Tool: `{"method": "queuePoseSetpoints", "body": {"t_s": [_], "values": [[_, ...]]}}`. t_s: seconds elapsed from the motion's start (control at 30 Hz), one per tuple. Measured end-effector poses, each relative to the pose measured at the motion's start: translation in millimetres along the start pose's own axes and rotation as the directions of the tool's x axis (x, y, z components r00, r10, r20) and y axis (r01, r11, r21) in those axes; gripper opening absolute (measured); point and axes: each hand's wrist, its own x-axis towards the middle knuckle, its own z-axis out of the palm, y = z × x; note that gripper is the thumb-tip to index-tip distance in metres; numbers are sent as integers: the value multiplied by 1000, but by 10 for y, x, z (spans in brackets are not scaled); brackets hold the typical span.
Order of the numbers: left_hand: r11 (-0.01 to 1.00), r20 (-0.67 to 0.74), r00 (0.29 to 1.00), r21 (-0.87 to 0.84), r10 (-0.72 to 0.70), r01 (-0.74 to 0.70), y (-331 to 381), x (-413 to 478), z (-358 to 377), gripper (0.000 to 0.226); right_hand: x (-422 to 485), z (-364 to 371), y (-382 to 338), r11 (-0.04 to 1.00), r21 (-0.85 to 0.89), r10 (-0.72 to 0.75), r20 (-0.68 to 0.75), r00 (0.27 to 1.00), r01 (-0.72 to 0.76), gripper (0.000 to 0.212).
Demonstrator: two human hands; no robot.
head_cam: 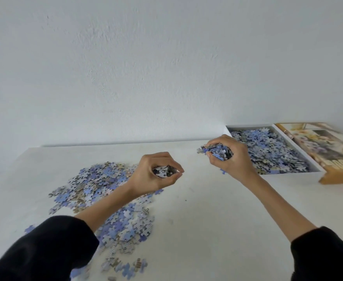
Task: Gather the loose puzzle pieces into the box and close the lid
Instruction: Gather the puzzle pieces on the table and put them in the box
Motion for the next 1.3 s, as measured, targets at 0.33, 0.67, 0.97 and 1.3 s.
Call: {"method": "queuePoseSetpoints", "body": {"t_s": [0.33,0.67,0.97,1.3], "values": [[995,53,998,-93,-20,25,-36,987,1110,6,160,-905,845,990,-133,41,-73,996,-51,19],[991,65,998,-130,27,-18,-158,1893,2150,6,207,-1376,1823,952,-240,165,-129,978,-192,25],[985,165,971,47,-173,167,-513,2001,2466,24,44,-1282,2230,839,-327,444,-48,895,-435,17],[968,290,951,249,-106,32,-531,1849,2358,32,37,-1278,2241,856,-353,333,-181,925,-377,13]]}}
